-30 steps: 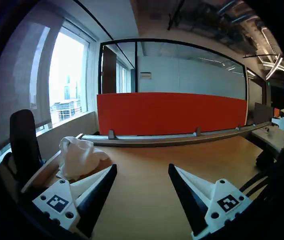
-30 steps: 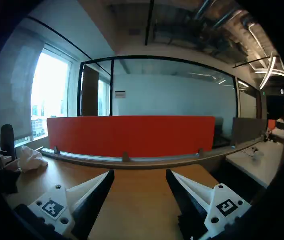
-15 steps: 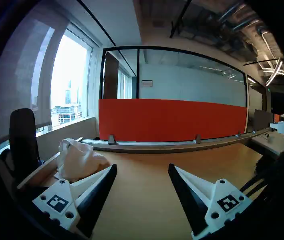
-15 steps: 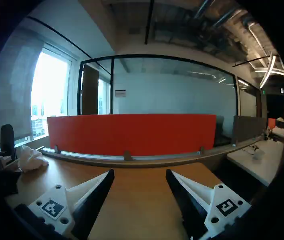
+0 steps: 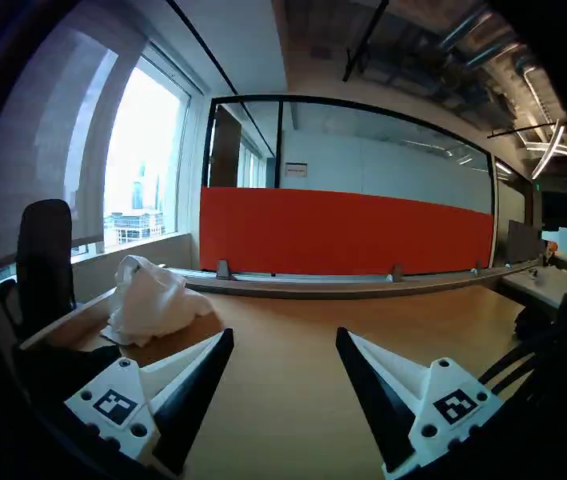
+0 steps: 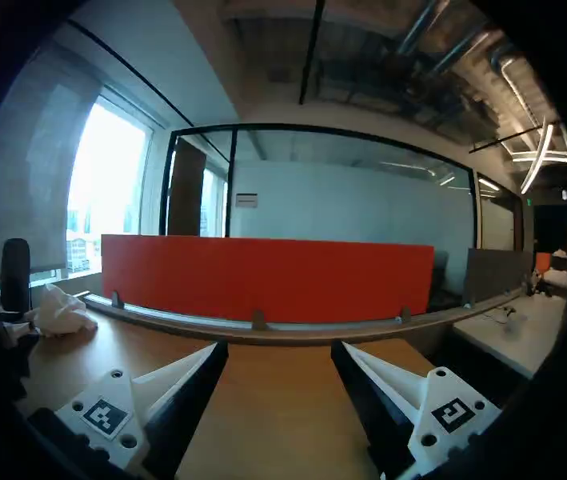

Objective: Fold towel

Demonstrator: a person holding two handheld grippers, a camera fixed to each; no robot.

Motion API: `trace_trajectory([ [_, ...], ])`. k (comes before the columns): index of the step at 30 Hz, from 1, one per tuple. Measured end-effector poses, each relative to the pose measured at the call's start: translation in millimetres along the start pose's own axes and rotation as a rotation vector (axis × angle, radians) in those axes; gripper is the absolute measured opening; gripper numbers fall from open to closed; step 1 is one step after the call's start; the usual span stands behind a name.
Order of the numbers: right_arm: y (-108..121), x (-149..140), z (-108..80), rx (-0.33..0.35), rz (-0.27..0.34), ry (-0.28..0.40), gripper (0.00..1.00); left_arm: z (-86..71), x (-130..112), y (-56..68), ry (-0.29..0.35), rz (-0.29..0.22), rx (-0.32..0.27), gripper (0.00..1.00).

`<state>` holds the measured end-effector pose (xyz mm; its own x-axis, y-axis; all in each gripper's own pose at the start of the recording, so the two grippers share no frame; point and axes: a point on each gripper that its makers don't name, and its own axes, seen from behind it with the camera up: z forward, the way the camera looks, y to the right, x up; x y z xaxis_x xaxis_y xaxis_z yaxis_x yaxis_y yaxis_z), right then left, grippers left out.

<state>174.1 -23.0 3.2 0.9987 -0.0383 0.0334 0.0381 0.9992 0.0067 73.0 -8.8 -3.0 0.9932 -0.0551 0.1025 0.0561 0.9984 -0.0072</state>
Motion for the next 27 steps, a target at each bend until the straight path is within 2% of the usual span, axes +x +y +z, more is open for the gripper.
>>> trace_trajectory([
  [6, -7, 1, -7.4, 0.008, 0.012, 0.014, 1.00, -1.2, -22, -3.1, 0.005, 0.010, -0.001, 0.95],
  [20, -34, -5, -11.6, 0.040, 0.002, 0.015, 1.00, 0.8, -44, -19.8, 0.048, 0.036, 0.032, 0.95],
  [27, -39, -8, -9.2, 0.047, 0.004, 0.013, 1.00, 4.5, -59, -19.3, 0.052, 0.053, 0.037, 0.95],
])
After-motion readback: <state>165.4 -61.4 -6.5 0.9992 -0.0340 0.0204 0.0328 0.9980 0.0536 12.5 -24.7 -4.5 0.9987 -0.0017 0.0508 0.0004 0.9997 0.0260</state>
